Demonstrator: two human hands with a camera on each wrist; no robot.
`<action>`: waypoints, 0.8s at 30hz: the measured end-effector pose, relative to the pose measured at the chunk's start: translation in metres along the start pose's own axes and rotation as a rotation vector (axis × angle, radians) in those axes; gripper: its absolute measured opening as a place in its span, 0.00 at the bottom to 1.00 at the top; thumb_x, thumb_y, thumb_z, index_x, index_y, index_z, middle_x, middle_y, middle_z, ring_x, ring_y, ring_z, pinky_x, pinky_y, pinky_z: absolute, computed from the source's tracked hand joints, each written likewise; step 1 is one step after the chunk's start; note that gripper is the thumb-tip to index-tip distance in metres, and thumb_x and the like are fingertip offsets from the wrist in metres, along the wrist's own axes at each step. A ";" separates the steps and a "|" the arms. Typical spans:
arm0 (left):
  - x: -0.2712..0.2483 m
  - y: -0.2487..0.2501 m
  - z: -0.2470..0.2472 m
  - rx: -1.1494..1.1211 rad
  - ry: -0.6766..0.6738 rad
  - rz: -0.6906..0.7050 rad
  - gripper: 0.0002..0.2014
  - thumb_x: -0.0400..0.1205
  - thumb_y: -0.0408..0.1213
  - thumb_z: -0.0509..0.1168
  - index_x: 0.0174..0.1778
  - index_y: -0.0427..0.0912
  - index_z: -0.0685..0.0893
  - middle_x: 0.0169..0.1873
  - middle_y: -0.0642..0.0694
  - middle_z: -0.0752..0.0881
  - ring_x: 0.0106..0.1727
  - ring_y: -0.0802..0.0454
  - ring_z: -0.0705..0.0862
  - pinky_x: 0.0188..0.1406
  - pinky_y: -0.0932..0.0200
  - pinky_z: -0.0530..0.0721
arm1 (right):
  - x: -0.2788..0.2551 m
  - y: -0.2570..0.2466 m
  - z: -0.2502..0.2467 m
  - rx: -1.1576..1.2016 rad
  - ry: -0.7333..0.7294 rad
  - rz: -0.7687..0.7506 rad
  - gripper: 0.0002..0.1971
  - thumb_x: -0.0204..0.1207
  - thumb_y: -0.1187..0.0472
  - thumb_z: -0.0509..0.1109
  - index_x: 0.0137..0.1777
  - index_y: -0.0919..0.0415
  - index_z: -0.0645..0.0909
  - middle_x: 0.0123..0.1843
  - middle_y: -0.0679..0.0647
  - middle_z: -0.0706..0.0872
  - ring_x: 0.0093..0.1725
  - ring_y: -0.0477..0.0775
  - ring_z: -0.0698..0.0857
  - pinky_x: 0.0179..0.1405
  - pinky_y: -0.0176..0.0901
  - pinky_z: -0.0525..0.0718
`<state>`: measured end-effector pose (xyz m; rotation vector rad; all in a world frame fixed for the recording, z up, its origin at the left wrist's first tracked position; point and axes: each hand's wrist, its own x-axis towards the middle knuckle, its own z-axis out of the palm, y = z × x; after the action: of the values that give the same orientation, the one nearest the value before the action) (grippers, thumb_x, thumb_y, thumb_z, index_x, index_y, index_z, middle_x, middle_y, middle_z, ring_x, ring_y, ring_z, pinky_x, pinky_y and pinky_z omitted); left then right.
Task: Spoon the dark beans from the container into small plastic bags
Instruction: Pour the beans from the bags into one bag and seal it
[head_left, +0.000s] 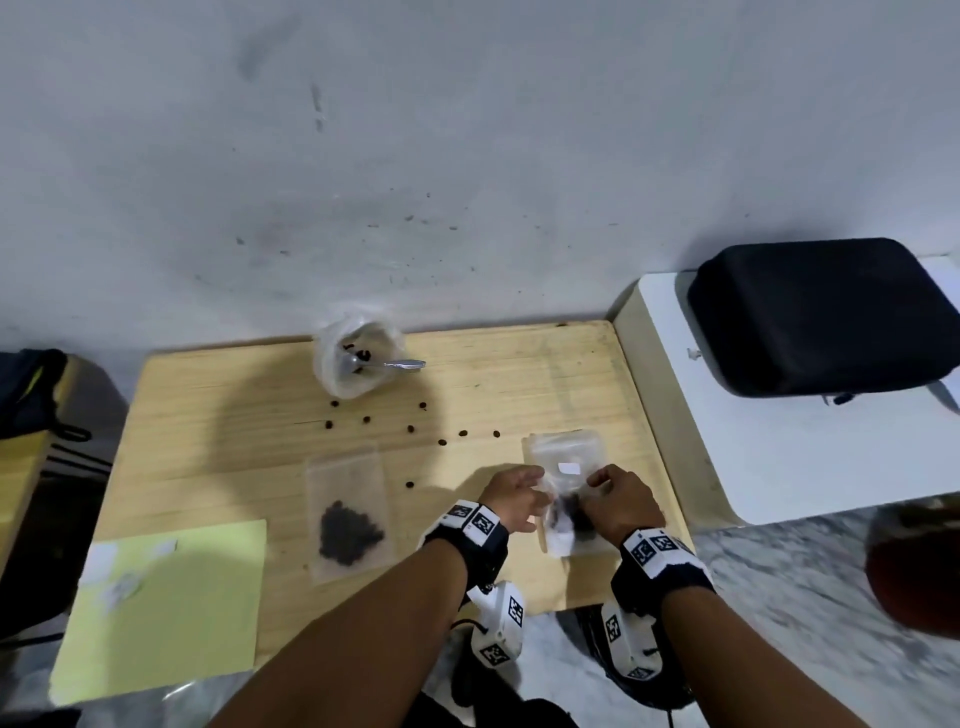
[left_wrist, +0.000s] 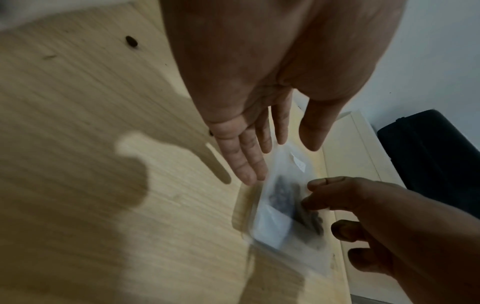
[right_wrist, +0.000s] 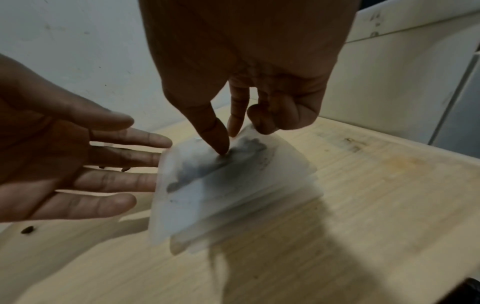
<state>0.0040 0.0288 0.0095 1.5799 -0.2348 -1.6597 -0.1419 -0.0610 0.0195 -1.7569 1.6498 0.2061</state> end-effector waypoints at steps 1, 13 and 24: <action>0.000 0.000 0.000 -0.001 -0.003 0.004 0.23 0.80 0.24 0.64 0.72 0.41 0.74 0.69 0.43 0.78 0.42 0.51 0.83 0.36 0.59 0.77 | -0.001 0.000 0.001 -0.017 0.007 0.003 0.17 0.69 0.51 0.77 0.56 0.48 0.80 0.60 0.52 0.80 0.45 0.54 0.82 0.45 0.41 0.76; -0.040 0.001 -0.086 -0.128 0.336 0.229 0.09 0.78 0.27 0.65 0.48 0.44 0.85 0.40 0.45 0.86 0.32 0.48 0.82 0.27 0.62 0.72 | -0.029 -0.069 0.056 0.178 -0.069 -0.428 0.05 0.72 0.64 0.71 0.43 0.52 0.84 0.40 0.43 0.87 0.45 0.51 0.85 0.45 0.37 0.79; -0.092 -0.061 -0.216 -0.128 0.794 0.157 0.07 0.76 0.32 0.70 0.40 0.51 0.86 0.47 0.44 0.88 0.45 0.45 0.83 0.46 0.54 0.82 | -0.068 -0.146 0.150 -0.045 -0.435 -0.428 0.20 0.73 0.55 0.76 0.66 0.50 0.80 0.75 0.54 0.73 0.73 0.56 0.76 0.65 0.41 0.75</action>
<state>0.1617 0.2123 -0.0031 1.9272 0.1571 -0.8147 0.0323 0.0722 0.0023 -1.8896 0.9481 0.3945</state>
